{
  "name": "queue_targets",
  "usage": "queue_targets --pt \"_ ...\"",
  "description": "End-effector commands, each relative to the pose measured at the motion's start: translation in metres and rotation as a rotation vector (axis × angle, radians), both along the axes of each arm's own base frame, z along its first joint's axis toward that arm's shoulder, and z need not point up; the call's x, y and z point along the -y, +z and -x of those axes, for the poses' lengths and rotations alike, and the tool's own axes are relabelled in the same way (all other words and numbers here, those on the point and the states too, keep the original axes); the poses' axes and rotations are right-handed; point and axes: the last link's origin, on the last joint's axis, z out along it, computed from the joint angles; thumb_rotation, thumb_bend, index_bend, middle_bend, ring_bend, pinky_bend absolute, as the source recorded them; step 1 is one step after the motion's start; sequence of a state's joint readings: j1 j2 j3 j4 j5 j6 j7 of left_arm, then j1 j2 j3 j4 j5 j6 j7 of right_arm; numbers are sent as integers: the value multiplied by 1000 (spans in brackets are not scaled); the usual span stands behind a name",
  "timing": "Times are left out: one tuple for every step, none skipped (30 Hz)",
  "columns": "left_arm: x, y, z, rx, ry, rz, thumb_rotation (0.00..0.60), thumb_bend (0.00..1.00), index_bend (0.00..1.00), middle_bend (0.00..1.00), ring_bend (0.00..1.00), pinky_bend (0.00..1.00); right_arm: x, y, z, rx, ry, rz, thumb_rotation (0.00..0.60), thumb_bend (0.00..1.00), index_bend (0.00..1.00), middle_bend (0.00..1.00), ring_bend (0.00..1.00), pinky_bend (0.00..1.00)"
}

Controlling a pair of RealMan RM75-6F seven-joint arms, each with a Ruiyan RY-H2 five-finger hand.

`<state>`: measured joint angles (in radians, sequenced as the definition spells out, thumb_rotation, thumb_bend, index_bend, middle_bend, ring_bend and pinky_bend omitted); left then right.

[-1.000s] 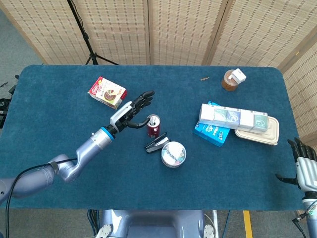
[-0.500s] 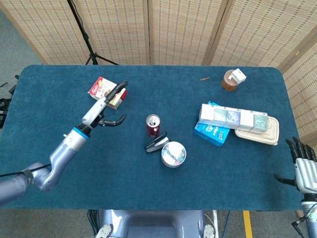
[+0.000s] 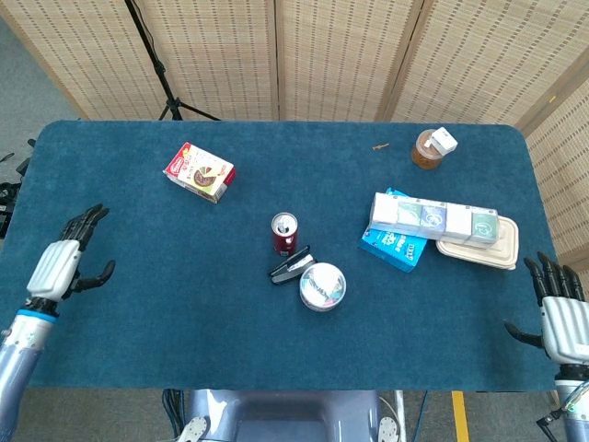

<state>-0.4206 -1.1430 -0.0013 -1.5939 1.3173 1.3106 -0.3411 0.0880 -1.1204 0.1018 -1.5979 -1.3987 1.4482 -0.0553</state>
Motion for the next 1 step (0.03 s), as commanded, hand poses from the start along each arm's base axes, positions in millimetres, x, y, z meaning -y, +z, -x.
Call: queue_targets --pt "25 5 18 -37 52 -64 600 416 0 0 0 0 0 0 1 -5 5 6 600 0 0 0 0 0"
